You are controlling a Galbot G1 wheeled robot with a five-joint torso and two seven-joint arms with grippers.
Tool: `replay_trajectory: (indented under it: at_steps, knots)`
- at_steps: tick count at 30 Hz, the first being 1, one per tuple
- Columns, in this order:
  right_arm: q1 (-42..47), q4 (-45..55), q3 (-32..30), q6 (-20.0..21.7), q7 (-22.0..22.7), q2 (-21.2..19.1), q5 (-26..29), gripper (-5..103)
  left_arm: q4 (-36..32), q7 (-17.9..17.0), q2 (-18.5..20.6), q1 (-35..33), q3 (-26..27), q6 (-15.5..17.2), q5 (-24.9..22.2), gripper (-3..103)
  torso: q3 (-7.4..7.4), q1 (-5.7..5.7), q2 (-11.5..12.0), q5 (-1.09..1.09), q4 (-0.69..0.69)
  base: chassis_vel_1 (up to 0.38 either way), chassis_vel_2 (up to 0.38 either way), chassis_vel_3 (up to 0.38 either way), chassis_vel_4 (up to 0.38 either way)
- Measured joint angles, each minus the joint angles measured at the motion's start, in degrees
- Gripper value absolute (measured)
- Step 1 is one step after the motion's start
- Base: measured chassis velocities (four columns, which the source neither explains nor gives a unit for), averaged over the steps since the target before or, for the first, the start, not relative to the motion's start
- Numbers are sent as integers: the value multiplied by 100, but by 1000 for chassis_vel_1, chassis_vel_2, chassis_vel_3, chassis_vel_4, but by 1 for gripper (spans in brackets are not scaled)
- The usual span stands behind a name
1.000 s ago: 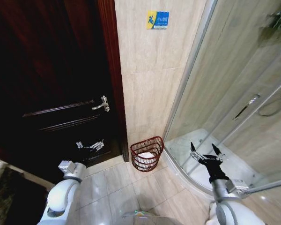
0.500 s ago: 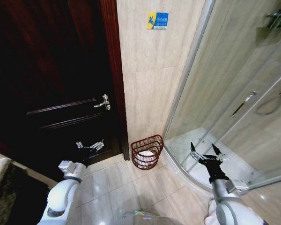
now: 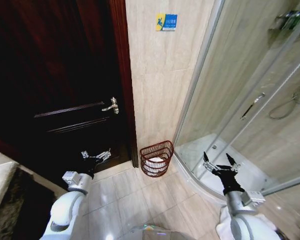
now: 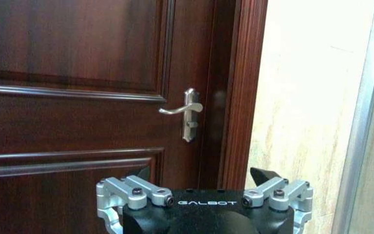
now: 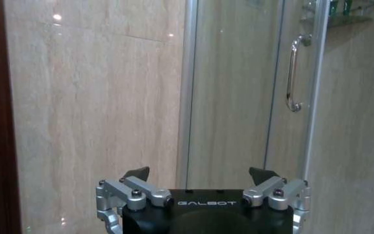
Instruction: Discard the used towel into the hamper.
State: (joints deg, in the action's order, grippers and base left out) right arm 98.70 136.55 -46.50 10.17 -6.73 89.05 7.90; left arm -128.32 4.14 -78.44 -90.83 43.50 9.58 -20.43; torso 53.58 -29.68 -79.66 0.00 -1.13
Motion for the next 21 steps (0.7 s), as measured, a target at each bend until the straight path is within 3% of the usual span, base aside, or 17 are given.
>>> replay_trajectory:
  at_steps: [21]
  knots:
    - [0,0,1,0,0,0,0,100,0,0,0,0,0,0,0,100,0,-1,-1,0,0,83,-86,-81,86]
